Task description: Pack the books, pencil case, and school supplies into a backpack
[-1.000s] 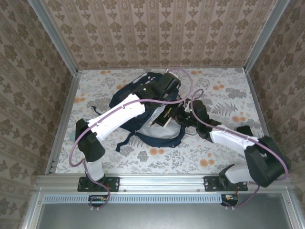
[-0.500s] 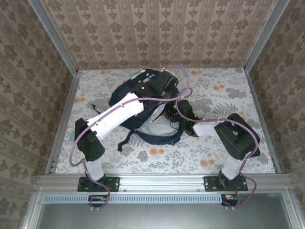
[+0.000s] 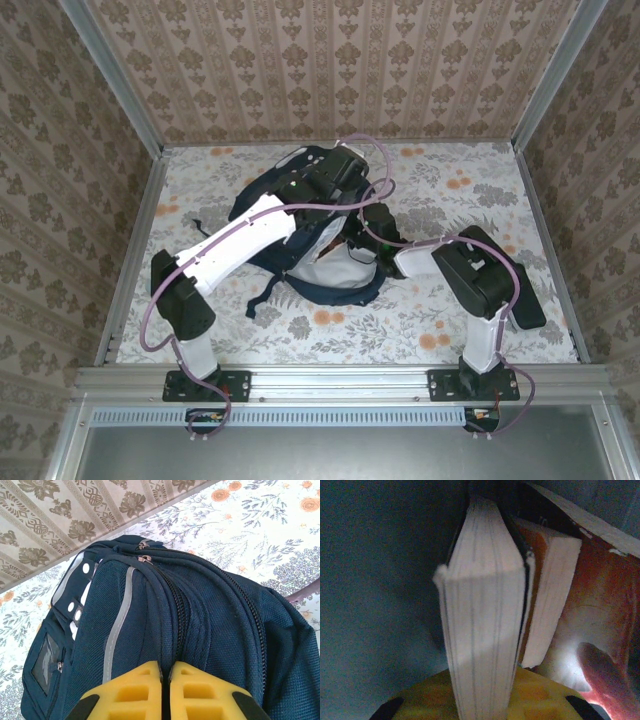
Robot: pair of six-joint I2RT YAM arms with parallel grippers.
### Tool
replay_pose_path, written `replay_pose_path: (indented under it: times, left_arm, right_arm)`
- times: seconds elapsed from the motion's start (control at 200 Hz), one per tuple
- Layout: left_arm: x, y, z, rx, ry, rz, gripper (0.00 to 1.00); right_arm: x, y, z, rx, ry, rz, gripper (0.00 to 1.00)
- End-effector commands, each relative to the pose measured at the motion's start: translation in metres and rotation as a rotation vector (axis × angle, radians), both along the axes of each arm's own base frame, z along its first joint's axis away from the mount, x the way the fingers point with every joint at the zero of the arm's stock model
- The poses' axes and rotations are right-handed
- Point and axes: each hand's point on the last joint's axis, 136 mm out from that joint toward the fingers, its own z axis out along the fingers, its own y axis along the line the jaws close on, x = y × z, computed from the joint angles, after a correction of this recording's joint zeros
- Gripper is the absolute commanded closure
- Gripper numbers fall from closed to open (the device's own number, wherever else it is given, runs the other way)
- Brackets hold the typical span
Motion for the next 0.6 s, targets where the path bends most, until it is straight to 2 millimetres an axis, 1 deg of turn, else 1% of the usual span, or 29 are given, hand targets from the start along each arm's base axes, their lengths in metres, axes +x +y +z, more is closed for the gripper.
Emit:
replay_pose_path:
  times: [0.0, 0.025, 0.075, 0.1, 0.165, 0.27, 0.375, 0.43, 0.48, 0.545, 0.59, 0.595]
  left_arm:
    - [0.002, 0.003, 0.056, -0.172, -0.1, 0.03, 0.91]
    - [0.003, 0.003, 0.054, -0.173, -0.097, 0.032, 0.91]
    - [0.004, 0.004, 0.052, -0.178, -0.089, 0.036, 0.91]
    - [0.005, 0.005, 0.05, -0.179, -0.085, 0.037, 0.91]
    - [0.007, 0.005, 0.046, -0.193, -0.066, 0.038, 0.9]
    - [0.01, 0.003, 0.038, -0.203, -0.037, 0.034, 0.89]
    - [0.011, 0.001, 0.032, -0.205, -0.017, 0.031, 0.88]
    - [0.011, 0.0, 0.029, -0.212, -0.003, 0.025, 0.88]
    - [0.01, -0.001, 0.026, -0.218, 0.011, 0.019, 0.87]
    - [0.01, -0.003, 0.023, -0.229, 0.025, 0.012, 0.87]
    - [0.01, -0.003, 0.021, -0.237, 0.033, 0.012, 0.87]
    - [0.01, -0.004, 0.021, -0.238, 0.034, 0.01, 0.87]
  right_arm:
    - [0.007, 0.002, 0.022, 0.038, -0.021, -0.001, 0.63]
    - [0.004, 0.001, 0.02, 0.027, -0.008, 0.009, 0.56]
    - [-0.001, -0.004, 0.018, -0.005, 0.017, 0.017, 0.48]
    - [-0.005, -0.008, 0.014, -0.025, 0.031, 0.012, 0.44]
    - [-0.015, -0.021, 0.015, -0.064, 0.035, -0.006, 0.37]
    - [-0.031, -0.042, 0.01, -0.112, 0.082, -0.025, 0.36]
    - [-0.056, -0.066, -0.005, -0.065, 0.23, -0.065, 0.36]
    - [-0.066, -0.073, -0.002, -0.038, 0.234, -0.072, 0.35]
    - [-0.075, -0.078, -0.003, -0.052, 0.253, -0.073, 0.35]
    - [-0.082, -0.083, 0.002, -0.083, 0.247, -0.067, 0.35]
    - [-0.084, -0.085, -0.002, -0.104, 0.259, -0.067, 0.36]
    - [-0.085, -0.086, 0.003, -0.099, 0.246, -0.066, 0.36]
